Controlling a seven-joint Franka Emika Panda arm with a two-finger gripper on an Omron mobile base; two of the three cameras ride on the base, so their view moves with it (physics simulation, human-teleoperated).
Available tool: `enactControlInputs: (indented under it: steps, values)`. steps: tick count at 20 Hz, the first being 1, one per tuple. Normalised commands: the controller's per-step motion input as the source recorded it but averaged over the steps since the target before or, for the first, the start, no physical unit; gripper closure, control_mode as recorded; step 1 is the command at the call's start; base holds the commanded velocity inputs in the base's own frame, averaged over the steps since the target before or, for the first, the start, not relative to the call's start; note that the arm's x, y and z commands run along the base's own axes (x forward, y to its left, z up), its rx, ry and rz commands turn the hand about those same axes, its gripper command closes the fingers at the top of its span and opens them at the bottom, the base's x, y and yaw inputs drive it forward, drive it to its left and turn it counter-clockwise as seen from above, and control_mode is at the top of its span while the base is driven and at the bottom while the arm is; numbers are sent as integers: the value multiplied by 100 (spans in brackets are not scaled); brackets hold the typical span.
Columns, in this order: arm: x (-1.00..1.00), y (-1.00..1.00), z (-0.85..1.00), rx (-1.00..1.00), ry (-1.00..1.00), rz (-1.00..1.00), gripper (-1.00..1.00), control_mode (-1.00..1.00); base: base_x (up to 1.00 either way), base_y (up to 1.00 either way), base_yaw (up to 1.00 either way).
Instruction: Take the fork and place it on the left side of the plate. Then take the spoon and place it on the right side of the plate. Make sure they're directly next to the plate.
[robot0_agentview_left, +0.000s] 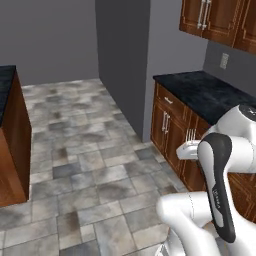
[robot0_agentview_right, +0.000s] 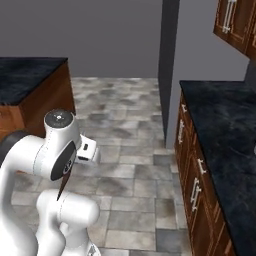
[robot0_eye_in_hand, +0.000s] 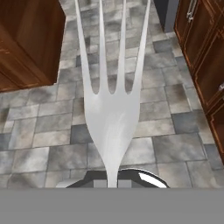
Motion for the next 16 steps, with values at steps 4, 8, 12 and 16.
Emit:
enactControlInputs:
  steps: [4,8,12,16]
  values:
    - [0,0,0,0,0,0,100,100,28,39,12]
    - [0,0,0,0,0,0,100,100,94,7,8]
    - [0,0,0,0,0,0,100,100,100,0,7]
    - [0,0,0,0,0,0,100,100,100,1,8]
